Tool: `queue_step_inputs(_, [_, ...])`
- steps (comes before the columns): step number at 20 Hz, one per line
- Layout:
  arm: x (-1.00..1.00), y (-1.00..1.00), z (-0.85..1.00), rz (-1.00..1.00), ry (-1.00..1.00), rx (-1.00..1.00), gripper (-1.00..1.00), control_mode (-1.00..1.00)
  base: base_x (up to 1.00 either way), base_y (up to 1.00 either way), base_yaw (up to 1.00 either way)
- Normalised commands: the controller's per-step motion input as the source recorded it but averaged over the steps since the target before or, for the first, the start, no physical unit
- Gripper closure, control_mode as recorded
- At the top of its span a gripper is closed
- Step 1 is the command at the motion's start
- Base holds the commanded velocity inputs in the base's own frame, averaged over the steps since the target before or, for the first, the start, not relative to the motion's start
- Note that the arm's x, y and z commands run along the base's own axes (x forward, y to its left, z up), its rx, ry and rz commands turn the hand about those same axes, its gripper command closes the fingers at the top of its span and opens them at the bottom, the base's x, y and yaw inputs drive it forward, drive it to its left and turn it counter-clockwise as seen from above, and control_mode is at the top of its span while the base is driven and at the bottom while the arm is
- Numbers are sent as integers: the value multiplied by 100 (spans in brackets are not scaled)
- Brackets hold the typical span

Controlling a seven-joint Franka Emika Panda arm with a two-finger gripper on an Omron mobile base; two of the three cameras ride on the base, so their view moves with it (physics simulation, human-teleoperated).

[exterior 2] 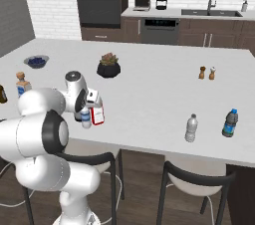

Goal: Move the plastic bottles in the middle to the plastics group, and the glass bottles in the middle to the glass group.

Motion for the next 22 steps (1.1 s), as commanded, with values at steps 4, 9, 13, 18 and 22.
queue_step_inputs(4, [-1, 0, 27, 0, 0, 0, 100, -100, 0, 0, 0])
queue_step_inputs(9, [0, 0, 20, 0, 0, 0, 100, -100, 0, 0, 0])
queue_step_inputs(13, [-22, -14, 23, 0, 4, 0, 100, -100, 0, 0, 0])
queue_step_inputs(18, [-53, -68, 3, 0, 3, 0, 100, -100, 0, 0, 0])
queue_step_inputs(22, [-36, -71, 8, 0, 6, 0, 100, -100, 0, 0, 0])
